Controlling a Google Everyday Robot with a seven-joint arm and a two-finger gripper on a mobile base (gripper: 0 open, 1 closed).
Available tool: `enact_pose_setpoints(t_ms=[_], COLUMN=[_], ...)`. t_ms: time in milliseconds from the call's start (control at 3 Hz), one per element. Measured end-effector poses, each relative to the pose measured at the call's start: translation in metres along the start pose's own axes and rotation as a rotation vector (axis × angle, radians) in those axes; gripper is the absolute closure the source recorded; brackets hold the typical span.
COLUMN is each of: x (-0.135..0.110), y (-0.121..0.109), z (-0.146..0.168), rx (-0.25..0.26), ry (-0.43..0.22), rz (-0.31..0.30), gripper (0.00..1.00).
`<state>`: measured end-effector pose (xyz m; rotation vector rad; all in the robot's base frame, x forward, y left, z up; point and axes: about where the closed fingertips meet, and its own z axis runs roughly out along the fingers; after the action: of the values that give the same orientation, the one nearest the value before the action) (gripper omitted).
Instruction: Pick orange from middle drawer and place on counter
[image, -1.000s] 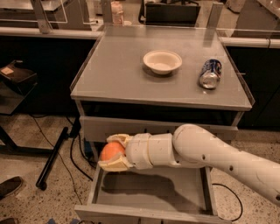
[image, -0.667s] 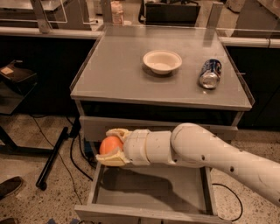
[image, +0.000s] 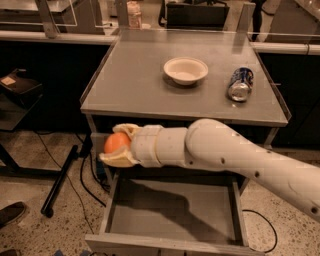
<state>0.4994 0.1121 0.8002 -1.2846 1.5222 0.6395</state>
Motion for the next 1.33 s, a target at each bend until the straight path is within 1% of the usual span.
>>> enact_pose_setpoints(t_ms=[333, 667, 1000, 1333], x=[-0.014, -0.023, -0.044, -0.058], y=[-0.007, -0.022, -0.053, -0.082], z=[0.008, 0.012, 0.02, 0.032], rx=[0.001, 0.02, 0.033, 0.032], ry=[-0.021, -0.039, -0.046, -0.044], rz=[-0.011, -0.01, -0.031, -0.049], gripper=[1.0, 1.0, 1.0, 1.0])
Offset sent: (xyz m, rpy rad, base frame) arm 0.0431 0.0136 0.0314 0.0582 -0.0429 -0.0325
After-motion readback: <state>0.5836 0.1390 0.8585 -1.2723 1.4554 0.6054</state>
